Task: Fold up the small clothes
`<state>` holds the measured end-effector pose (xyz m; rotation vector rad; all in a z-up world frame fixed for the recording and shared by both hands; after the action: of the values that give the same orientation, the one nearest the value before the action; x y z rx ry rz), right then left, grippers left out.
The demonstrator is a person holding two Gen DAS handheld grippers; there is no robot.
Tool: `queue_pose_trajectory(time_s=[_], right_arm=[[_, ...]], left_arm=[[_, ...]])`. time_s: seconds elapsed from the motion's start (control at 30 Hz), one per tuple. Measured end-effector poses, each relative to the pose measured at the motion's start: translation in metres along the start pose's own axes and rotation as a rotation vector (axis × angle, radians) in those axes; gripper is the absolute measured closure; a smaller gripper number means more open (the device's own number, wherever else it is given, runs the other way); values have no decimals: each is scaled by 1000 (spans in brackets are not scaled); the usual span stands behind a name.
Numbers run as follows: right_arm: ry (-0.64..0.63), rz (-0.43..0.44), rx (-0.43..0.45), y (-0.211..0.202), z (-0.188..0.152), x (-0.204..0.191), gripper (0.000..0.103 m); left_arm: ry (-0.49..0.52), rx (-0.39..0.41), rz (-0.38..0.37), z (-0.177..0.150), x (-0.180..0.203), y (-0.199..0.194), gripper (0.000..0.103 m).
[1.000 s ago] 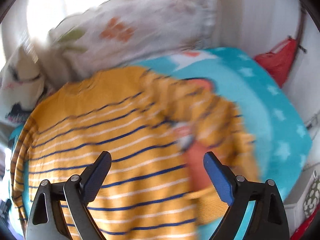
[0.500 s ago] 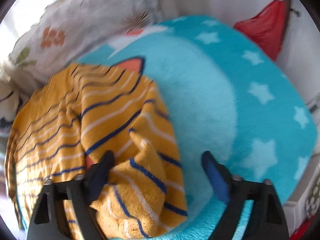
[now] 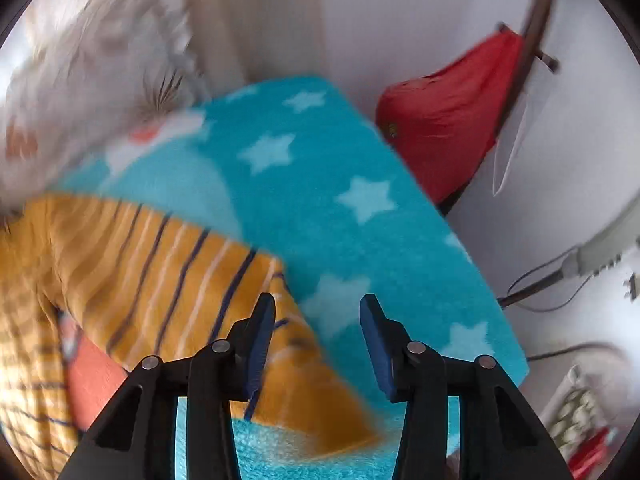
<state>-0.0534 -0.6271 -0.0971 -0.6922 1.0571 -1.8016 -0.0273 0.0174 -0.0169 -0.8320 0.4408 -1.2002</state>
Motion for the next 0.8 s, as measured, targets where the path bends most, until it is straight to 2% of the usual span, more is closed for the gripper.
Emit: queue_pose_trajectory(time_s=[0.03,0.13,0.27,0.4,0.7,0.8], right_arm=[[24,31,31,-7,0,-1,42],[13,104,82,-18,-5,-30,40],[-88,238,81,-23,-17,-99,40],[-175,300,63,-29,-27,-149,38],[-316,368,58,-56,-36,-234,33],[-351,369,50,-63,-40,-260,33]], left_arm=[[12,2,0,-2,5,-2,2],[49,-4,-16,-6,19,-7,2],[95,0,-39,-7,34,-19,2],[122,-13,-37,-6,38,-26,2],[127,-47,39,-2,8,-13,2],[112,-95,9,-2,-2,-1,2]])
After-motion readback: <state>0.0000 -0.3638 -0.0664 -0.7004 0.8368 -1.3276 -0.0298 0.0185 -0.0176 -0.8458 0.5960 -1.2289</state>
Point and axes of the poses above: each gripper's, at about its wrist camera, not at the fingertips, and y roughly the way its jaws point, x to its right, z to its top, the point moved 9 cm from there along y, roughly the way its jaws point, and after that the axes turned 13 degrees about -y, right-handed, at the moved point
